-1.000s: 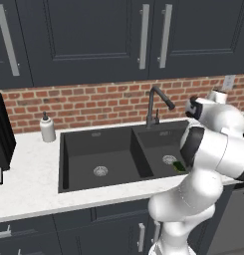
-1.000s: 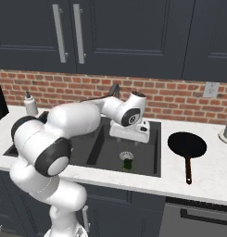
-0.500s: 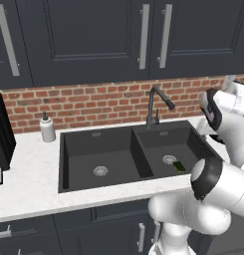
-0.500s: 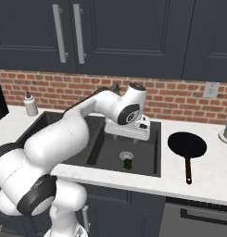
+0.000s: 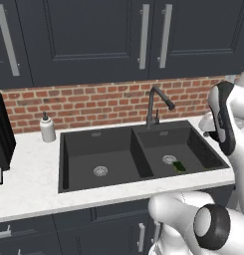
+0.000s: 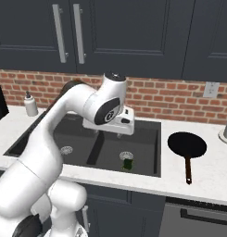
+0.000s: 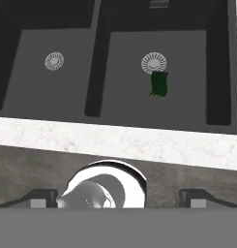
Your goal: Pick the pan and sponge and place them into the sink. Then turn on the water.
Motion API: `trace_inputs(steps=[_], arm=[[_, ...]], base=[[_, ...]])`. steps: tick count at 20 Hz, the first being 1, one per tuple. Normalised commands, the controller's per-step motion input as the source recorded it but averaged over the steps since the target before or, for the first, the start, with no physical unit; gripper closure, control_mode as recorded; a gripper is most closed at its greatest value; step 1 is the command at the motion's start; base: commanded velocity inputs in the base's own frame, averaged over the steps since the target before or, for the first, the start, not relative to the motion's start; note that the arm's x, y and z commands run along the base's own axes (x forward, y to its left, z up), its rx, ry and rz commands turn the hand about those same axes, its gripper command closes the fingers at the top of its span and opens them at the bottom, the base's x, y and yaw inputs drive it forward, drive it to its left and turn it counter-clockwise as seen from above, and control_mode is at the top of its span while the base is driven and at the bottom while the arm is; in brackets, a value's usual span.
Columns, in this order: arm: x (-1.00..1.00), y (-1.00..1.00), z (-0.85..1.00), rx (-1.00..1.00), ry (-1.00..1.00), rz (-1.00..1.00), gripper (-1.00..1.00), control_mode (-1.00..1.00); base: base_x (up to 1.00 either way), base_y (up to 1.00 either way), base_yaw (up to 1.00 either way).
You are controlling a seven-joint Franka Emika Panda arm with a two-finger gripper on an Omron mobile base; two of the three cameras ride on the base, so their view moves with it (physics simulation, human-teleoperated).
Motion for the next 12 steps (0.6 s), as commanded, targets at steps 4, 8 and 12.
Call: trace_inputs(steps=[4,8,12], arm=[[-0.52,0.64,0.71,0.00,-0.04,0.00,-1.00,-1.00],[-0.51,0.54,0.65,0.00,-0.02,0.00,-1.00,-1.00],[-0.31,0.54,0.38,0.00,0.00,0.00,-1.00,-1.00]], base=[[0.00,0.00,0.00],[0.00,0.00,0.00],[0.00,0.00,0.00]])
